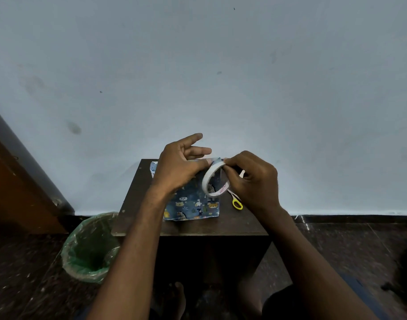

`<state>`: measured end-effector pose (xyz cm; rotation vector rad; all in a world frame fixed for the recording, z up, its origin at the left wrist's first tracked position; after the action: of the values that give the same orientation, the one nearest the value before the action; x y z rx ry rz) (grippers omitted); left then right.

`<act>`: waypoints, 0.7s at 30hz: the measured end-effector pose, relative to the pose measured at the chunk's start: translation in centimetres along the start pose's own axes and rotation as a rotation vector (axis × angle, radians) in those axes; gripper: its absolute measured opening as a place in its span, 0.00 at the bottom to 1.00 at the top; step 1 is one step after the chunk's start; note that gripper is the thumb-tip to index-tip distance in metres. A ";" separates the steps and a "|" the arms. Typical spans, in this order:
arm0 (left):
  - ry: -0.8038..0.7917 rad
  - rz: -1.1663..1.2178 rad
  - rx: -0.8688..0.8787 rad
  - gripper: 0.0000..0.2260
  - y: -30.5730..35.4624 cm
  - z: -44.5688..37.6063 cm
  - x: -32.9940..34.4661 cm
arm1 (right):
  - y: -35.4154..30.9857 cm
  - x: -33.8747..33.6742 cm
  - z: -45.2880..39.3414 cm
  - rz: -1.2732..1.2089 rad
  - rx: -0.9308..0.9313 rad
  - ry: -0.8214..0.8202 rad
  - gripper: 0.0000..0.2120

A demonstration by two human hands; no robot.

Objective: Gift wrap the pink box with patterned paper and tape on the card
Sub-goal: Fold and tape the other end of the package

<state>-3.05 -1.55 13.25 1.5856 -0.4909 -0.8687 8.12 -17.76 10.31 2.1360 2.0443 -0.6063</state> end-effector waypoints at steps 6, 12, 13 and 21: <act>-0.021 -0.030 0.041 0.34 -0.3 -0.3 -0.5 | 4.9 0.1 2.0 -0.001 0.312 -0.316 0.06; -0.021 -0.043 0.057 0.33 -0.5 -0.3 -0.3 | 6.5 2.9 4.2 0.298 0.445 -0.790 0.03; -0.024 -0.042 0.059 0.33 -0.5 -0.3 -0.3 | 6.6 3.5 4.6 0.327 0.458 -0.832 0.04; -0.032 -0.006 0.081 0.28 -0.6 -0.1 -0.4 | 7.1 4.9 5.7 0.326 0.637 -0.761 0.11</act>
<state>-3.28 -1.10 12.78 1.6492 -0.5506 -0.8899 13.98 -15.79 1.99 1.9429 1.1496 -1.8363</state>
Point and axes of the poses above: each hand's wrist, its own z-axis away from the middle knuckle, its own x-axis out of the palm, y = z × x, the point moved 2 cm from there along -z, towards the middle knuckle, and after that the axes turned 10 degrees about -x, right-handed, at the moved point
